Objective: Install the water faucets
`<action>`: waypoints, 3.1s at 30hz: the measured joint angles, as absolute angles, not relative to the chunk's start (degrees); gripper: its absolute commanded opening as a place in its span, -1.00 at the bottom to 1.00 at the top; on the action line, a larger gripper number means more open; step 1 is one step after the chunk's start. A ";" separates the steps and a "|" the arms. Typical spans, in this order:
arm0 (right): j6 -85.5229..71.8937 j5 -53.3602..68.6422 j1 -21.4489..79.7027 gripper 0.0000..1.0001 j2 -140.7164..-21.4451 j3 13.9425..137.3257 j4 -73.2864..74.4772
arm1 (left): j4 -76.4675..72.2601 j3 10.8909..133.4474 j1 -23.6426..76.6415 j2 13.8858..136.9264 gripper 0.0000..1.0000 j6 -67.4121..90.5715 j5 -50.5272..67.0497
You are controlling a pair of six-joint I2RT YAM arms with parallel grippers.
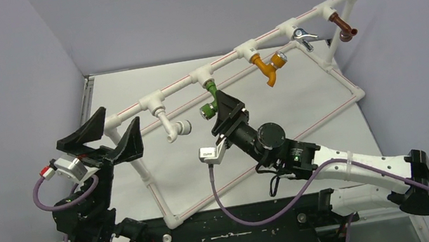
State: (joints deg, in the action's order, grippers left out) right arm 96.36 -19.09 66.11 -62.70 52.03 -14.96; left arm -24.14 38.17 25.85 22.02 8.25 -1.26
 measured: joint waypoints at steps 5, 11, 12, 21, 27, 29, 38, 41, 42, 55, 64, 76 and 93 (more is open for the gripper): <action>95.70 -19.27 66.37 -0.16 -63.07 52.01 -14.94 | -24.14 38.17 25.85 21.93 0.87 8.25 -1.28; 95.02 -19.35 66.39 -0.69 -63.72 52.01 -14.72 | -24.14 38.17 25.85 21.78 0.87 8.25 -1.30; 94.96 -19.42 66.39 -0.84 -63.72 52.01 -14.76 | -24.14 38.17 25.85 21.78 0.87 8.25 -1.28; 90.45 -19.81 66.48 -1.00 -64.05 50.72 -19.05 | -24.14 38.17 25.85 21.78 0.87 8.19 -1.50; 83.33 -20.47 66.48 -1.00 -64.88 48.03 -27.59 | -24.14 38.17 25.85 21.78 0.87 8.08 -1.54; 80.68 -20.84 66.48 -1.00 -65.34 47.44 -30.20 | -24.12 38.17 25.85 21.78 0.87 8.05 -1.61; 62.35 -23.22 66.48 -1.00 -67.18 46.85 -38.92 | -24.12 38.17 25.85 21.78 0.87 7.84 -1.72; 54.65 -24.56 66.46 -1.00 -67.46 46.85 -41.19 | -24.12 38.17 25.85 21.78 0.87 7.84 -1.72; 51.46 -25.08 66.41 -1.00 -67.46 46.85 -42.04 | -24.12 38.17 25.85 21.78 0.87 7.84 -1.72; 12.03 -30.20 63.77 -1.00 -67.44 46.78 -46.81 | -24.12 38.17 25.80 21.78 0.87 7.86 -1.72; -12.21 -36.75 63.33 -1.00 -67.44 46.74 -46.94 | -24.12 38.17 25.80 21.78 0.87 7.88 -1.69; -51.59 -42.28 61.82 -1.00 -67.44 51.11 -32.51 | -24.14 38.17 25.80 21.78 0.87 7.90 -1.69; -87.92 -40.97 60.34 -1.00 -66.30 54.74 -15.42 | -24.12 38.17 27.42 21.65 0.87 7.90 -1.69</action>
State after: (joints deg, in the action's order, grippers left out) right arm -87.92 -40.97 60.34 -66.30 54.74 -15.42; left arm -24.12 38.17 27.42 21.65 7.90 -1.69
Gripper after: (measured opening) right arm 0.326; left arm 0.935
